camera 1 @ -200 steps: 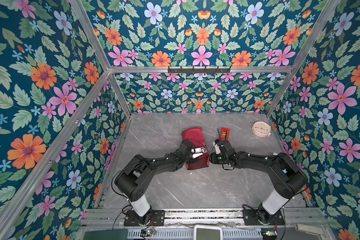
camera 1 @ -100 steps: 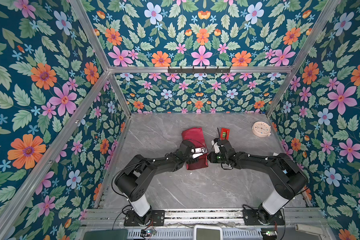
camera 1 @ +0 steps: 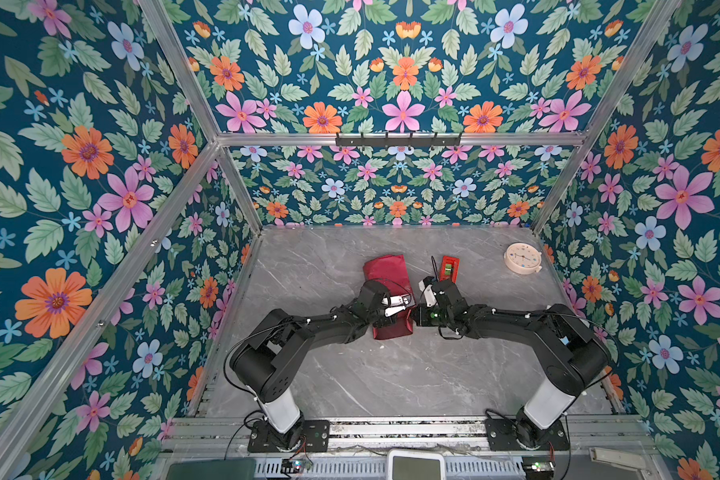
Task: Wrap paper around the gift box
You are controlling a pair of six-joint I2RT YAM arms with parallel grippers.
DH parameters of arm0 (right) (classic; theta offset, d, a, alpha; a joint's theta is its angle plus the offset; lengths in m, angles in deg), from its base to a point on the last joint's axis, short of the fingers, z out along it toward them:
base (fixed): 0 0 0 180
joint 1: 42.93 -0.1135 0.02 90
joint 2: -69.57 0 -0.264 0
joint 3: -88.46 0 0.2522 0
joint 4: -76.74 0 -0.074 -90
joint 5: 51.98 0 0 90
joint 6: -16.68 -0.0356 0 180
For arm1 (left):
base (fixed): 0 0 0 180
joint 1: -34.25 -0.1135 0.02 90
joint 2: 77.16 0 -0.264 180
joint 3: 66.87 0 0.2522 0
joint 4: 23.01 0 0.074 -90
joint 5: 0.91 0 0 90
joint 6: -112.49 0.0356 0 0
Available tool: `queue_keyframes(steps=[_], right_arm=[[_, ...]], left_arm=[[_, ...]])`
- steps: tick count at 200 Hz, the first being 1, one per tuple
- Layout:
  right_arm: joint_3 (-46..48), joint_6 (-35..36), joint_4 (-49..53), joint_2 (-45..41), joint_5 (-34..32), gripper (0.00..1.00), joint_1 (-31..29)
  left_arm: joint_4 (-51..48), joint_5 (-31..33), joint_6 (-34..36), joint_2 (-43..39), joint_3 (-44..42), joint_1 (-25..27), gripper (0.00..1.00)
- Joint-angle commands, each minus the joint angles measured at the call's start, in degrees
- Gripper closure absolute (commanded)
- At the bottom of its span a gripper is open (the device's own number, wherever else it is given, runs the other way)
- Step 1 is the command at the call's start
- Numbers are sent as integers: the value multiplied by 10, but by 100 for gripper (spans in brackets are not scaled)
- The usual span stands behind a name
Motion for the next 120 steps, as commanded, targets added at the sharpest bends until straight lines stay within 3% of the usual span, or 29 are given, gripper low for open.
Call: queue_keyframes(steps=[1,120], right_arm=[[4,-9,-45,4,5,88,-2],[29,-24,-144,34,-14,94,-14]], left_arm=[[-47,5,1,5,0,0,26],[-55,-8,-2,10,5,0,26]])
